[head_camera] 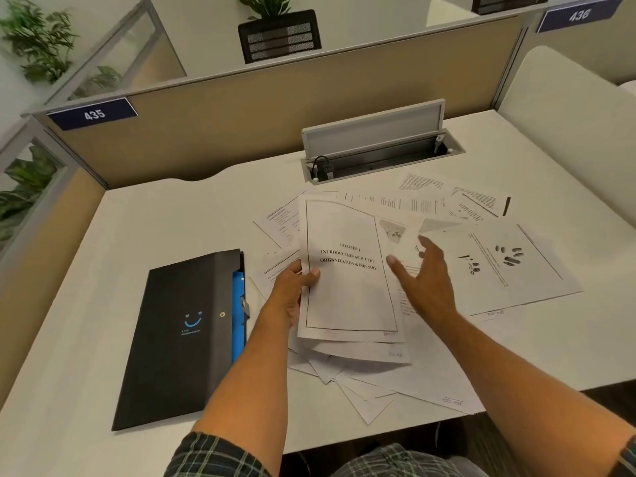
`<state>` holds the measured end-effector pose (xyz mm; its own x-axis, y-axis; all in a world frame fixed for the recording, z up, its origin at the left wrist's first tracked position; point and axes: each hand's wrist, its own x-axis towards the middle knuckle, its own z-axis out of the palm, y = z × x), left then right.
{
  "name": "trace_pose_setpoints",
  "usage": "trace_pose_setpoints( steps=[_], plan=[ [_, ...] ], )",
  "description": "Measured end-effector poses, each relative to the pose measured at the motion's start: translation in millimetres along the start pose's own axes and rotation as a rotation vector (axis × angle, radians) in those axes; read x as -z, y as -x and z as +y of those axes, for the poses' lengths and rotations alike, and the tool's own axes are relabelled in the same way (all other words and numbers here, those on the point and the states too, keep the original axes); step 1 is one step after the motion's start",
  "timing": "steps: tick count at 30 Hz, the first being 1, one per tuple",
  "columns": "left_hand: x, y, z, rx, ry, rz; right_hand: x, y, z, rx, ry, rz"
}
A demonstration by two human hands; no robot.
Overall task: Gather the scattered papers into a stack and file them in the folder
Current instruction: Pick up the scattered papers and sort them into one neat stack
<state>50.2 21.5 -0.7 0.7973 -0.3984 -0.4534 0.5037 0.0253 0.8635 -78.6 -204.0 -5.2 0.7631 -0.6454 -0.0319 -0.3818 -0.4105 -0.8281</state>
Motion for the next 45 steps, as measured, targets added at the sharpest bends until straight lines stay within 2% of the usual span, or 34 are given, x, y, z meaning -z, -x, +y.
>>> trace_pose_setpoints(
  steps=[2, 5, 8, 12, 15, 19, 21, 25, 29, 36, 41, 43, 45],
  plan=[
    [-0.5, 2.4, 7.7, -0.024, 0.076, -0.071, 3.2, -10.0, -5.6, -0.218, -0.233, -0.119],
    [-2.2, 5.8, 18.5, -0.064, 0.187, -0.194, 7.5, -16.3, -13.9, -0.324, -0.454, -0.267],
    [-4.9, 9.0, 28.9, -0.068, 0.197, -0.276, 11.6, -15.5, -21.1, -0.241, -0.562, -0.34],
    [-9.5, 15.0, 42.4, -0.111, 0.168, -0.331, 11.8, -15.6, -33.8, -0.131, -0.615, -0.342],
    [-14.9, 21.7, 55.2, -0.15, 0.18, -0.392, 11.7, -16.3, -42.4, -0.121, -0.572, -0.433],
    [-20.0, 26.5, 71.7, -0.193, 0.163, -0.455, 13.8, -16.4, -49.7, -0.085, -0.725, -0.562],
    [-20.8, 29.0, 77.5, -0.218, 0.147, -0.439, 13.6, -17.7, -54.5, -0.054, -0.826, -0.522],
    [-15.7, 32.9, 81.6, -0.242, 0.111, -0.414, 17.7, -25.4, -56.7, -0.054, -0.985, -0.28],
    [-6.8, 32.0, 74.3, -0.224, 0.001, -0.395, 22.9, -31.4, -47.0, 0.016, -0.962, -0.247],
    [2.4, 25.8, 34.5, -0.051, -0.252, -0.172, 22.1, -19.3, -4.3, 0.001, -0.715, -0.394],
    [-1.3, 12.5, 23.0, -0.095, -0.251, -0.02, 23.2, -17.3, -1.2, -0.006, -0.617, -0.429],
    [-4.3, 8.3, 23.8, -0.117, -0.217, -0.005, 27.1, -18.6, -3.2, -0.044, -0.551, -0.333],
    [-5.6, 4.2, 23.2, -0.126, -0.198, 0.031, 31.6, -22.5, 3.3, -0.093, -0.291, -0.124]
  ],
)
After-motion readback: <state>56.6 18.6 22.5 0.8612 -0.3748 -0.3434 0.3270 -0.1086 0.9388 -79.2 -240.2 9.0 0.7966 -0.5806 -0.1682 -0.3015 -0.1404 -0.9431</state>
